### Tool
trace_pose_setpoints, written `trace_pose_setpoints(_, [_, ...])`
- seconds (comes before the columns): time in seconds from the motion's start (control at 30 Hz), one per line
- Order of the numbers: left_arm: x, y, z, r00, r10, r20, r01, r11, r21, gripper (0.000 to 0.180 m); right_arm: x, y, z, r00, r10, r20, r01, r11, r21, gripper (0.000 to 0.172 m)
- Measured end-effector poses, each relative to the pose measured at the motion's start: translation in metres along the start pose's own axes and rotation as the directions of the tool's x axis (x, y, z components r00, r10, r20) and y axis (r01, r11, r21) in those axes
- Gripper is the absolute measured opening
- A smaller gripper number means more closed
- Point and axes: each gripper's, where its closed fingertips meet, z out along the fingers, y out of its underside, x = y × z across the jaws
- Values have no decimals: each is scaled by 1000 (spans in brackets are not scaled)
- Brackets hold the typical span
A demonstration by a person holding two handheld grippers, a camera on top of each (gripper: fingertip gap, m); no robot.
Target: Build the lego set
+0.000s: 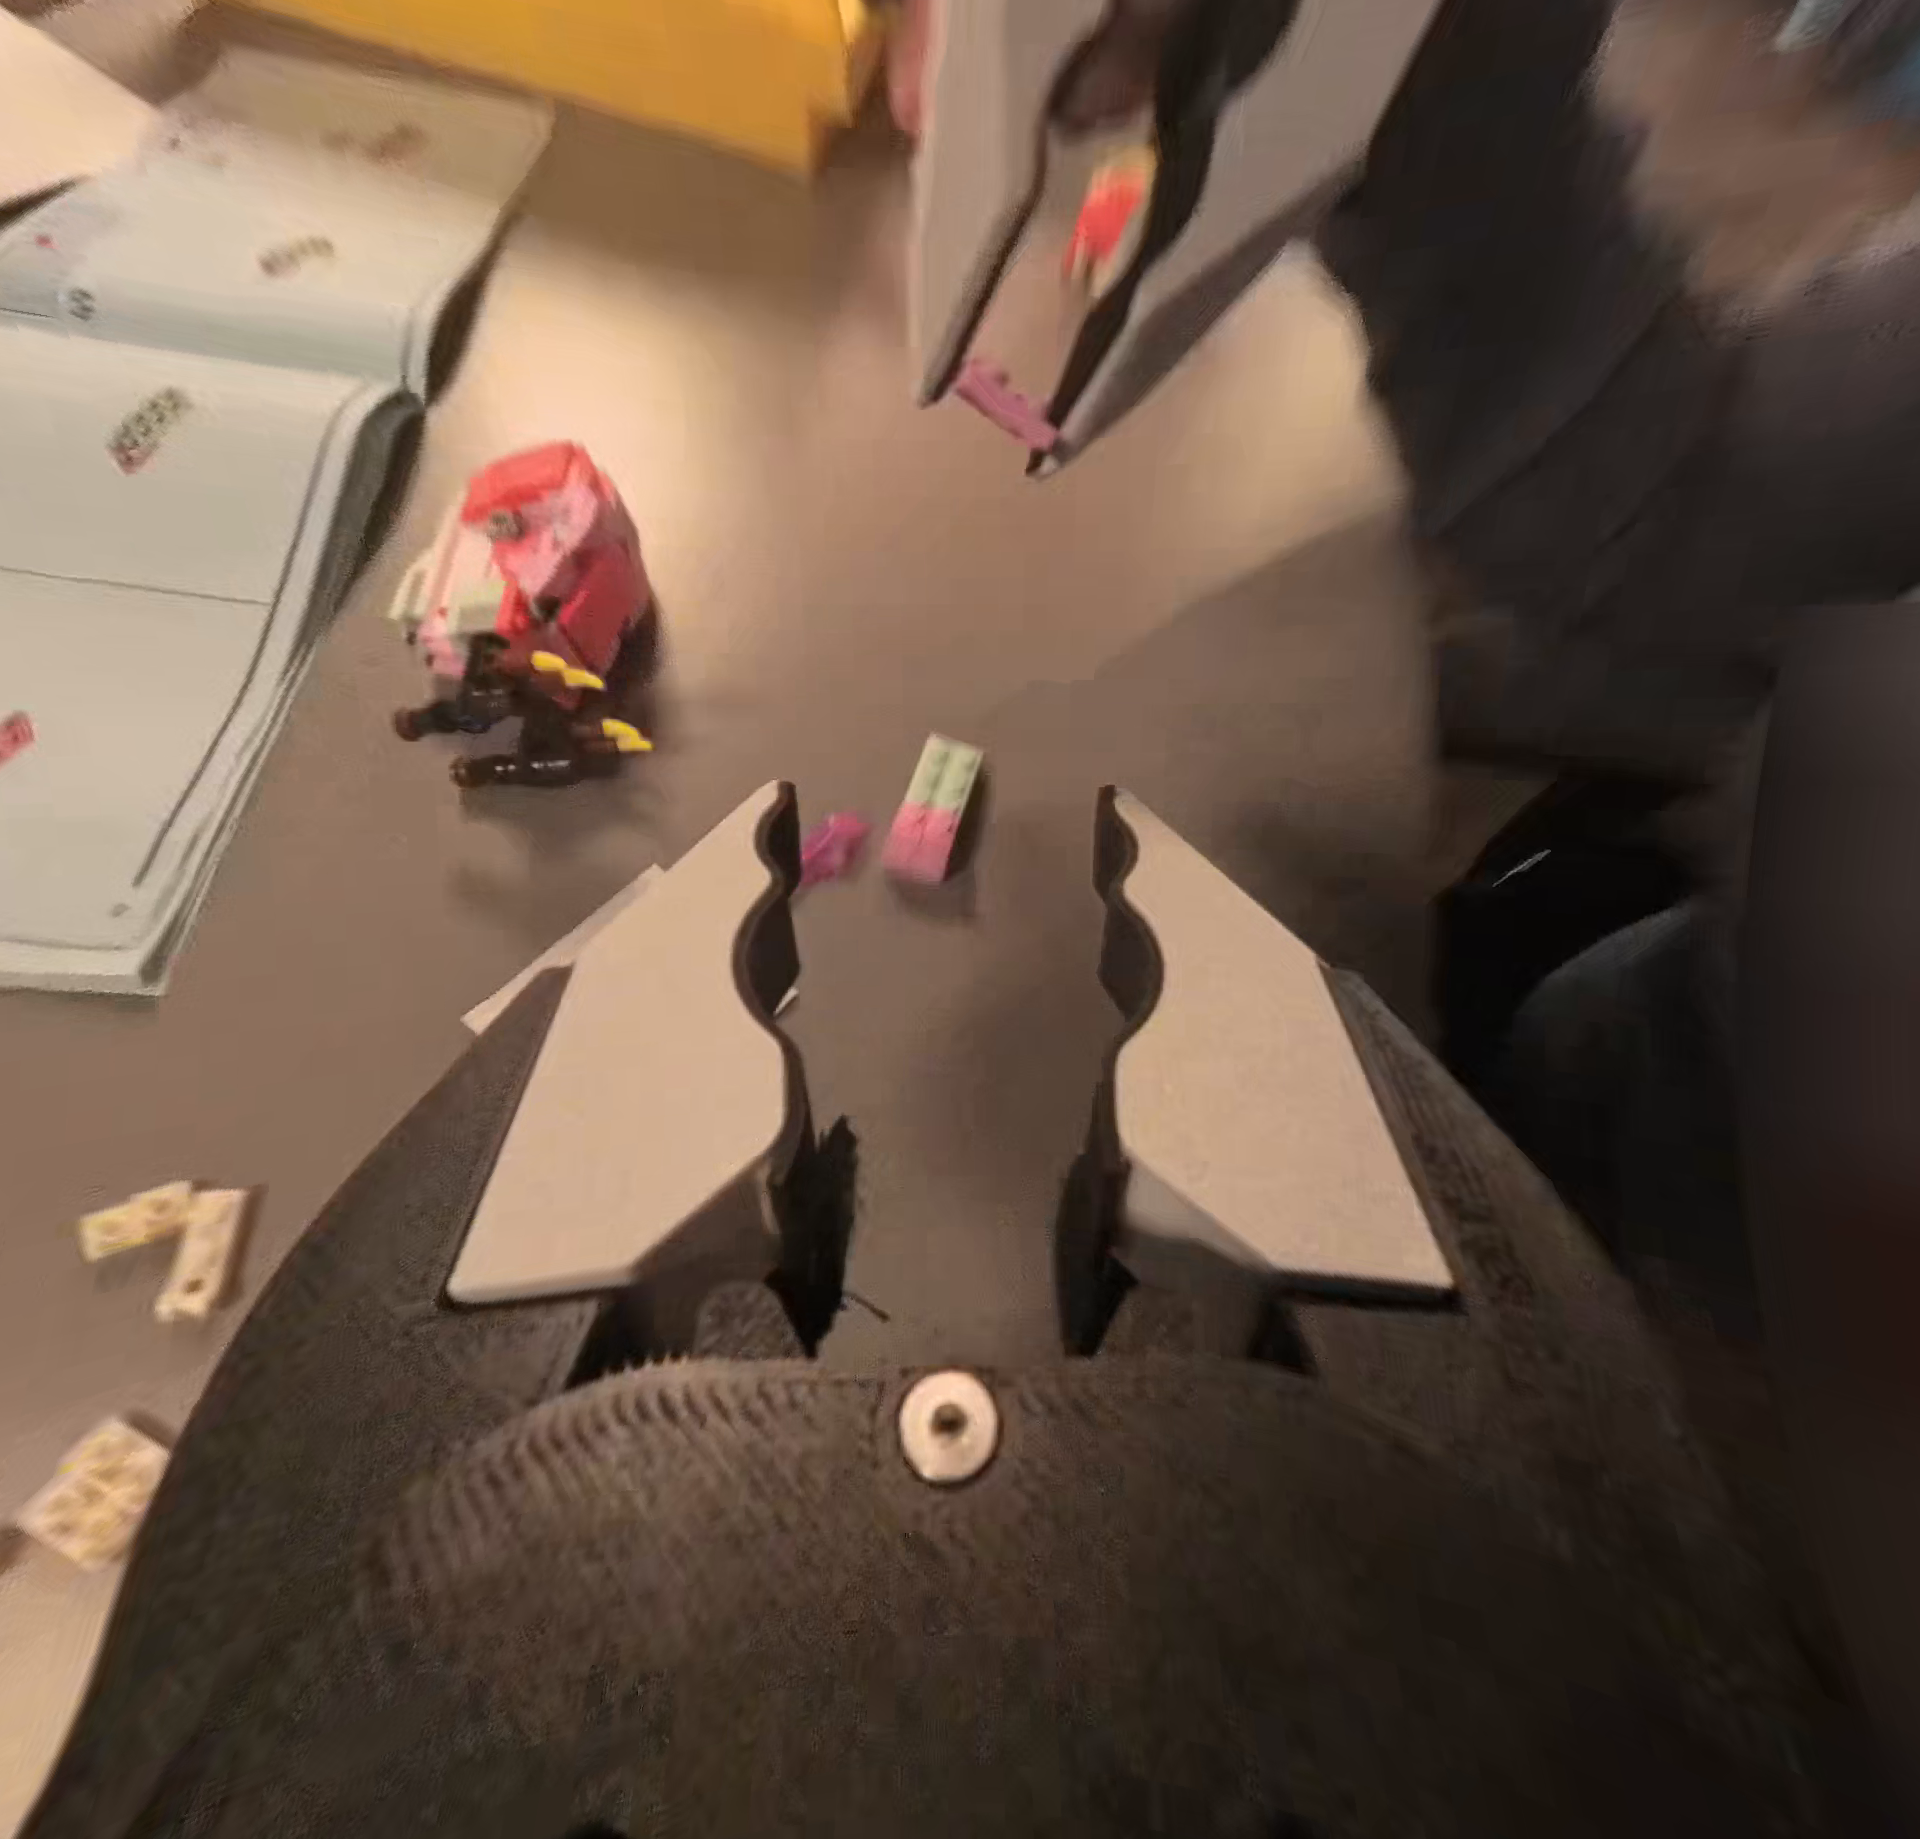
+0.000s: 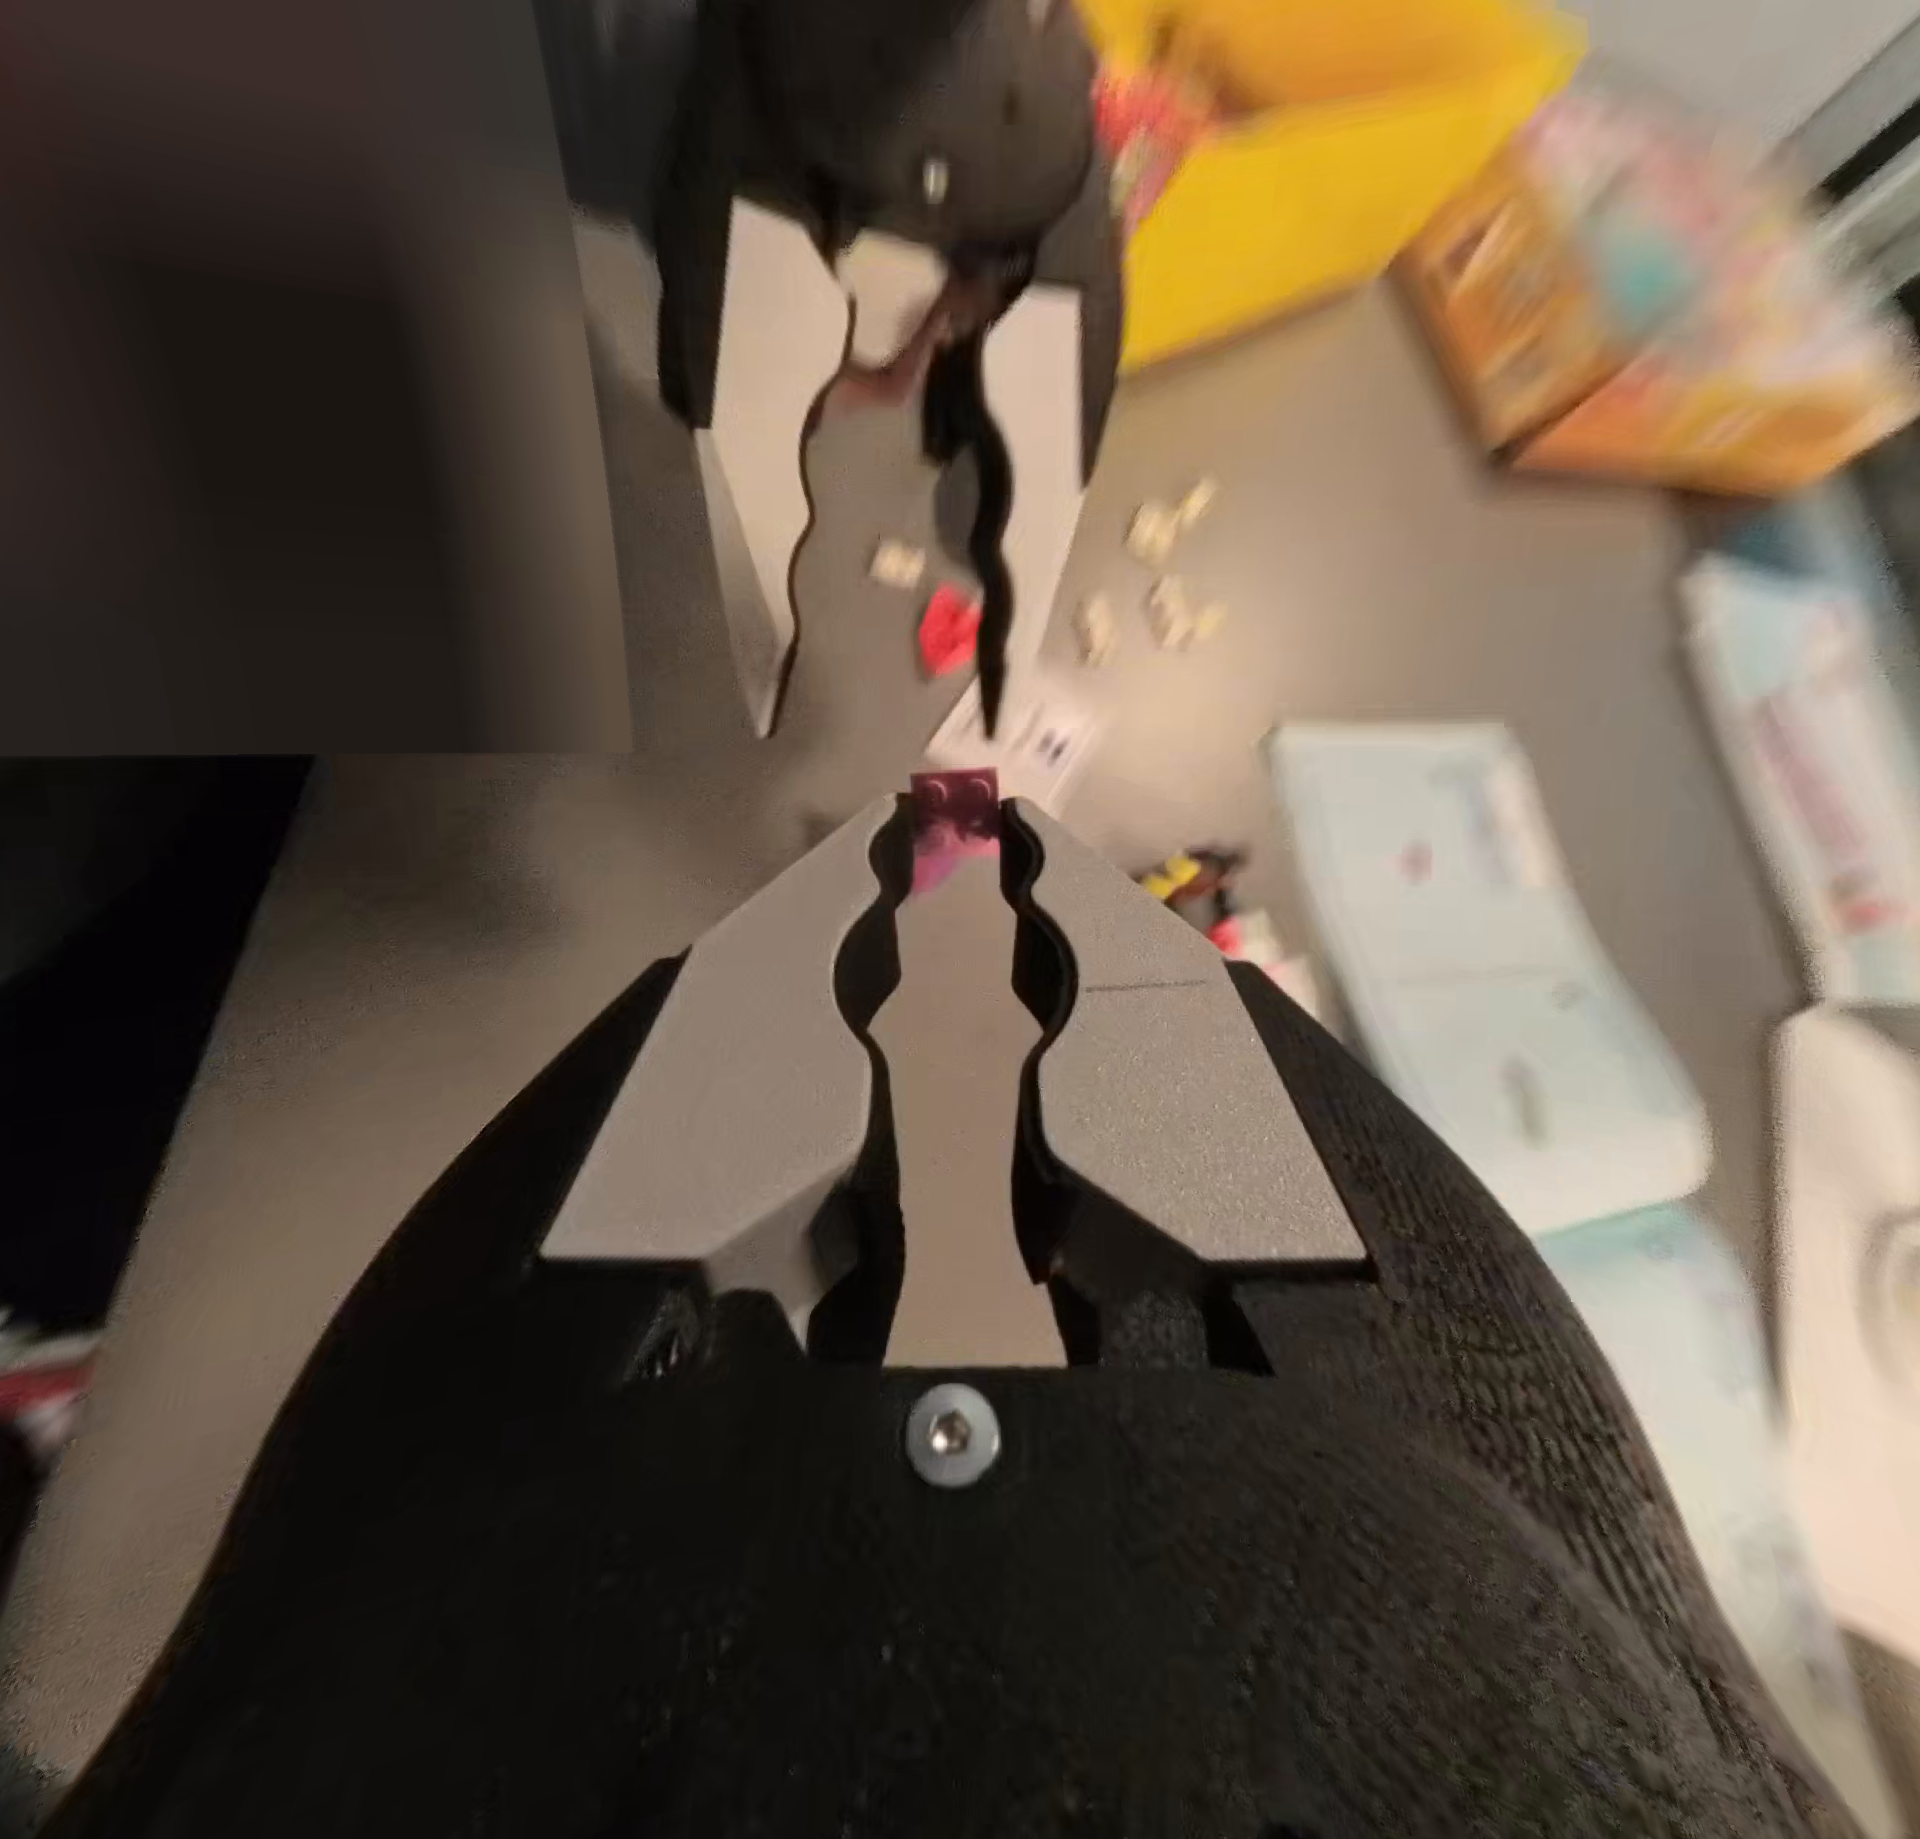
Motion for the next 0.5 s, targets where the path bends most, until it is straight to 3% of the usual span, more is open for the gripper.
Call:
trace_pose_setpoints(0.1, [-6,26,29,983,179,40,-171,974,-149,53,-17,38,18,990,95,105,-71,974,-213,15])
trace_pose_setpoints(0.17, [-6,31,40,979,204,16,-199,965,-173,46,-24,54,27,979,149,139,-101,947,-305,15])
trace_pose_setpoints(0.27, [-4,32,46,984,177,-31,-180,970,-164,35,-31,63,36,967,199,159,-131,924,-360,15])
trace_pose_setpoints(0.5, [-1,41,49,981,192,-39,-196,959,-207,27,-35,77,50,963,242,121,-163,876,-454,15])
